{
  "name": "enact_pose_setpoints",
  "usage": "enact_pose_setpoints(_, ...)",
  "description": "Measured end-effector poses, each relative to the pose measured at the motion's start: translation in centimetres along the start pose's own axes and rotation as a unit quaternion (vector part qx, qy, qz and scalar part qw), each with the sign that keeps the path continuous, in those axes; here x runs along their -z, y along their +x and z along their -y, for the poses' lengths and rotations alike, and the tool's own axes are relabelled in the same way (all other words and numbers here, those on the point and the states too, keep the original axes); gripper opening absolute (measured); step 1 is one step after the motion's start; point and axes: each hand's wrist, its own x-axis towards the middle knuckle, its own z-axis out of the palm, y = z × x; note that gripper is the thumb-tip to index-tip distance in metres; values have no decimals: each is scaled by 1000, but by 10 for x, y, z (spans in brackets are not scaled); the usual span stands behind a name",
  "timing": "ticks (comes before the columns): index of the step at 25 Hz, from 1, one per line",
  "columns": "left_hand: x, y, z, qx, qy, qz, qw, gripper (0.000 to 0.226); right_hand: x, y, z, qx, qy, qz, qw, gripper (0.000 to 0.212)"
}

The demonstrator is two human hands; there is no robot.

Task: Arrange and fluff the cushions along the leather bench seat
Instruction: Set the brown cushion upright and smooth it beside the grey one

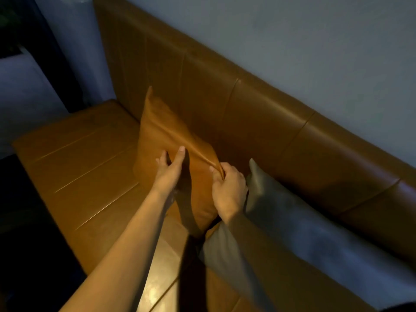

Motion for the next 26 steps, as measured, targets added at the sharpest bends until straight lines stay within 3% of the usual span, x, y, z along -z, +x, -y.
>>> enact_pose_setpoints(6,-24,1,32,64,110,34,991,115,-16,-4,-27,-2,-164,58,985,35)
enact_pose_setpoints(13,-32,14,23,29,57,-8,998,112,-14,17,-9,59,-113,-2,992,32)
enact_pose_setpoints(18,-38,19,25,4,27,-19,999,111,-4,34,-9,107,-106,13,989,36)
enact_pose_setpoints(23,-46,18,46,47,84,51,994,113,11,50,-12,-10,-205,133,970,72)
enact_pose_setpoints(26,-51,18,44,49,108,60,991,105,12,55,-10,-21,-201,138,970,70)
